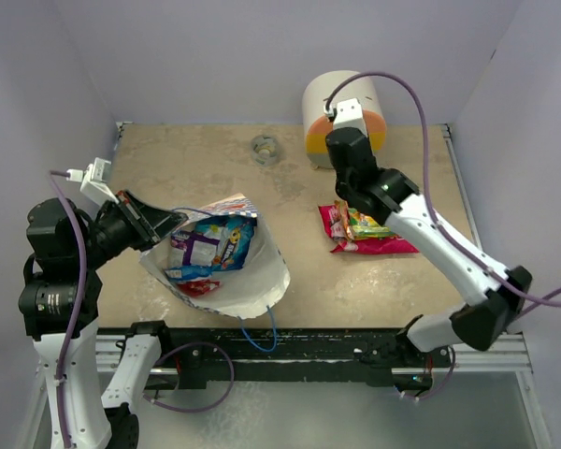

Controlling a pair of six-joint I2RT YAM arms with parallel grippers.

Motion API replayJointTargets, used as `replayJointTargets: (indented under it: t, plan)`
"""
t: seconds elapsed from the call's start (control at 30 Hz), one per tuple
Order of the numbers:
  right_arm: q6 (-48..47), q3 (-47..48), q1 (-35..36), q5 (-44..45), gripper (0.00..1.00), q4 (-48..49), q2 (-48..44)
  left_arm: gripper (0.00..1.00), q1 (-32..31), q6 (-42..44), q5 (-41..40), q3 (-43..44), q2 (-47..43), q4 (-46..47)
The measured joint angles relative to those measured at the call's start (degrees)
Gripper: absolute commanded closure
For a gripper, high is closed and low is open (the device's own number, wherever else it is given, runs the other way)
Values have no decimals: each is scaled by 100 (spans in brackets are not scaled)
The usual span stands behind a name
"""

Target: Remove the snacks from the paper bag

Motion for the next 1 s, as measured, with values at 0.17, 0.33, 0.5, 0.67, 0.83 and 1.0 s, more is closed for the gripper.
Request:
replayJointTargets:
  t: [0.17, 0.33, 0.5, 0.67, 0.83, 1.0]
  plan:
    - [1119, -680, -765, -186, 100, -951, 483, 100, 0, -42, 9, 0, -15, 76]
    - [1950, -1646, -1915, -507, 100, -1453, 426, 100, 0, 11, 50, 9, 7, 83]
    - [2798, -1895, -3285, -538, 100, -1823, 422, 100, 2, 116, 114, 17, 20, 85]
    - [3327, -2400, -3716, -446, 100, -1858, 192, 100, 2, 122, 330, 17, 96, 85]
    - [3342, -2433, -3709, -216, 100, -1930, 210, 100, 2, 114, 450, 15, 212, 103]
    - [2413, -2164, -3316, 262, 100, -1508, 151, 100, 2, 109, 520, 4, 297, 258]
